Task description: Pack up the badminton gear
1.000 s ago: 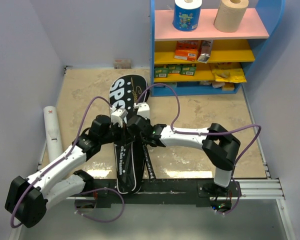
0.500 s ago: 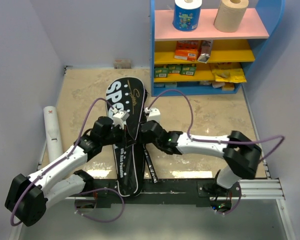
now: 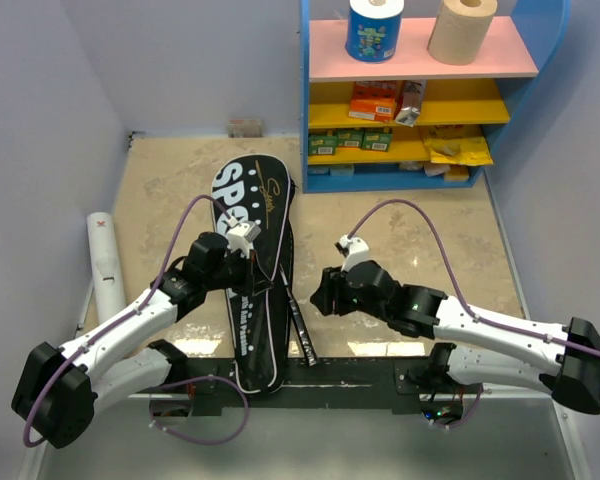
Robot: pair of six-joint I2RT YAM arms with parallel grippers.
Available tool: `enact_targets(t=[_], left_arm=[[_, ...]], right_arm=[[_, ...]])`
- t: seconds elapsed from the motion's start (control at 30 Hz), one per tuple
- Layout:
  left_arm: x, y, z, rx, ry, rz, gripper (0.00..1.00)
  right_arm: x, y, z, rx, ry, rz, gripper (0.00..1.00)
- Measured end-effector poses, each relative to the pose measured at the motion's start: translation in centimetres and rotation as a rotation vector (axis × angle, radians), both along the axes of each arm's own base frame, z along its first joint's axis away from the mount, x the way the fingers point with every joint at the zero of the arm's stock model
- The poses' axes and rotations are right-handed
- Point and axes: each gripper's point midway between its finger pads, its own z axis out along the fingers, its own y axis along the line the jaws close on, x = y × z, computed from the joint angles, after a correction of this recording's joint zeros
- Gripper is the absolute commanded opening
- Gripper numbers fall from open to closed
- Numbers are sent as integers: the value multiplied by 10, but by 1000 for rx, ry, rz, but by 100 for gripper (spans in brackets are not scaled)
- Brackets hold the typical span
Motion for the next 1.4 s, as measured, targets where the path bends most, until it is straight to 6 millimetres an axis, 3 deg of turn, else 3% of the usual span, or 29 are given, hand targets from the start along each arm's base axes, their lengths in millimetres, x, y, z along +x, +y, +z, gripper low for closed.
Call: enact_targets(t=[0.2,0.3,0.73,0.87,0.9,1.0,1.07,1.4], left_arm=[[0,0,0,-1,-1,-1,0],[0,0,0,-1,-1,-1,0],[-1,-2,2,-10,-4,-13,0],[-2,-3,3,-14,-4,-18,0],[-2,-3,3,-16,-5,-19,0],[-4,-4,6,-25,-7,-28,0],[-4,-4,7,-30,-10,-31,0],[-4,-4,15,-50,-38,-33,0]], right_arm=[[-35,-4,-40,-14,137,111,48],[-46,-4,-50,-4,186,144,48],[-73,33,-70,40,262,251,45],[-82,42,-79,32,279,270,37],[-85,45,-81,30,282,278,30],[-90,53,-86,32,300,273,21],[-92,56,-89,36,308,264,20],[-100,92,-76,139,312,284,14]])
